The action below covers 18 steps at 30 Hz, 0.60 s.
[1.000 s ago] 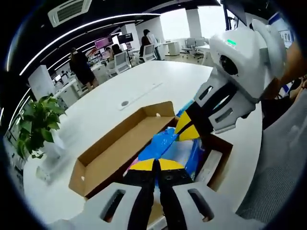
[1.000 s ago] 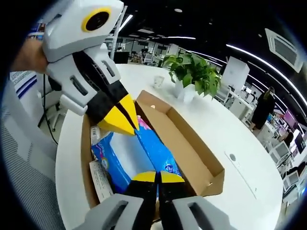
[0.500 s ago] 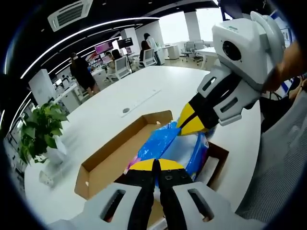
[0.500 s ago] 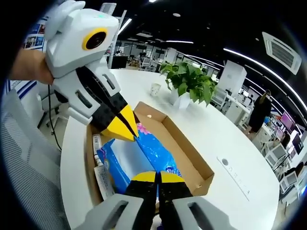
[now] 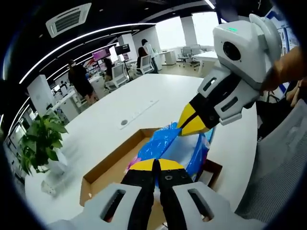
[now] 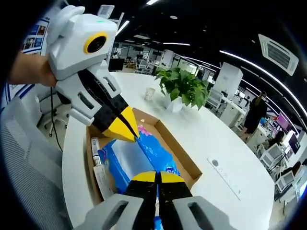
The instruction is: Operate the shoe box by opening the lid, removing the specified soft item, and placing it in the target area until the item is outside and the box remains undamaged.
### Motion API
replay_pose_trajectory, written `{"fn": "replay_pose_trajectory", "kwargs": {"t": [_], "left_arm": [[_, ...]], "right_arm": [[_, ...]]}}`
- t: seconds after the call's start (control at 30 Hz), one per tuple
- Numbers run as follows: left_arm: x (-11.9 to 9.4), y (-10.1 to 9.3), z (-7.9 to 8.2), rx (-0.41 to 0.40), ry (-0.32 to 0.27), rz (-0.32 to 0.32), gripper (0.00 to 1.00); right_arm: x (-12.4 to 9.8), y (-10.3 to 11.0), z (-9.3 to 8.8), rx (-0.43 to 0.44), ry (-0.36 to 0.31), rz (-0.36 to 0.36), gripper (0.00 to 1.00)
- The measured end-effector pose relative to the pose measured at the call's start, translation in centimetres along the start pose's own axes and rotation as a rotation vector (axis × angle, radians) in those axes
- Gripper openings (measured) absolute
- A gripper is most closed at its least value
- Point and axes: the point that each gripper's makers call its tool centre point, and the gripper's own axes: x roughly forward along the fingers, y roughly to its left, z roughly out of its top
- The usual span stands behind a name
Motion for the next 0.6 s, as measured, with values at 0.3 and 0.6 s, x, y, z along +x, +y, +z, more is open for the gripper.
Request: {"fn": "replay_pose_trajectory", "kwargs": {"t": [0.3,0.6], "left_arm": [[1.2,-1.7,2.7,0.028,-0.013,-0.044,0.0],[2.9,-3.8,5.0,0.056,-0.026,-0.098,0.0]], "right_arm": [[-2.3,-1.9,-1.1,0.021,0.015,-0.032,0.0],[-4.6,-3.9,-2.9,0.036,0.035,-0.061,0.0]]}}
